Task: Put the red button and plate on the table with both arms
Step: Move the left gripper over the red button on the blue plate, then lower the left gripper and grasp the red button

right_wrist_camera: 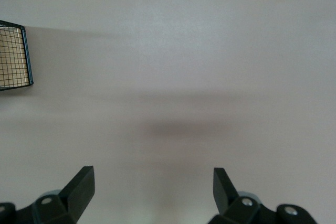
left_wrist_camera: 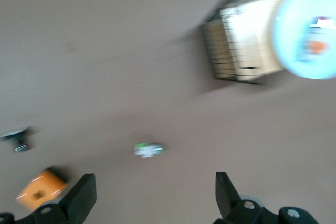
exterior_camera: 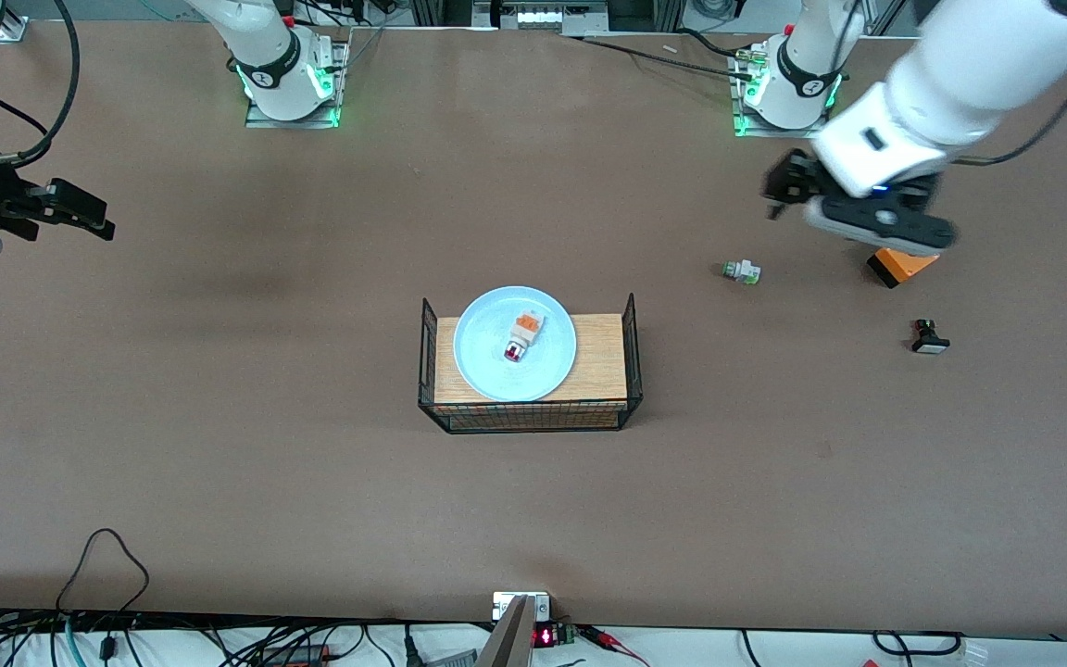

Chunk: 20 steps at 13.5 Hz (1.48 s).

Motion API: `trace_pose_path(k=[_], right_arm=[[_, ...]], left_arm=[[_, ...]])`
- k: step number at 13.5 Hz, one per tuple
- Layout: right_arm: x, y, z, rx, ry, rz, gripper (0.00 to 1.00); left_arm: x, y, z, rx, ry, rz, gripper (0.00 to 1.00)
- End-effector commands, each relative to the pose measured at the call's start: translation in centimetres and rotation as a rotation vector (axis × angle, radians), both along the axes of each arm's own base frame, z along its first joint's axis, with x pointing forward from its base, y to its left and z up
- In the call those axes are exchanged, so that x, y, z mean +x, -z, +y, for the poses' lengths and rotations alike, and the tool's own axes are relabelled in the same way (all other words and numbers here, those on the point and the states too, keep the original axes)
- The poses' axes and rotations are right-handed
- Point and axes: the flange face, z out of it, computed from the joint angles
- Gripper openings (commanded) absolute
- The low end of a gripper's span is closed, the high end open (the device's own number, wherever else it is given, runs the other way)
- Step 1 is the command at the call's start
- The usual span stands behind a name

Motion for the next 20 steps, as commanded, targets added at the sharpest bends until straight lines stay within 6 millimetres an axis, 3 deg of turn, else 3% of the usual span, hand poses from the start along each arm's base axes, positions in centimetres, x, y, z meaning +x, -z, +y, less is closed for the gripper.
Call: trace_pose_path(k=[1,5,8,10,16,19,20], right_arm=[[-0.2,-0.5,0.0,-0.013,0.002,0.002,1.0],[-0.2,-0.5,0.0,-0.013,0.005,0.002,1.0],[-0.1,-0.4,0.1,-0.015,-0.003,0.003,1.0],[-0.1,-0.4,0.2,-0.013,-0.003,0.003,1.0],[-0.1,-0.3,0.0,-0.014,0.006,0.003,1.0],[-0.1,-0.3,0.0,-0.012,0.013,0.005,1.0],[-0.1,-0.3,0.0,-0.012,0.013,0.005,1.0]], left_arm=[[2.0,2.2,-6.6,-0.103,0.104,0.069,1.0],[2.6,5.2,-15.8,-0.2,0.155,-0.047,1.0],[2.1,10.9,-22.8,-0.197,0.072,-0.112,1.0],[0.7,13.8,-26.8,-0.15,0.029,-0.182,1.0],[0.3,23.2,-30.1,0.012,0.0,-0.313,1.0],[0.5,24.7,-30.6,0.002,0.026,-0.358,1.0],[0.7,24.7,-30.4,0.002,0.023,-0.358,0.94]])
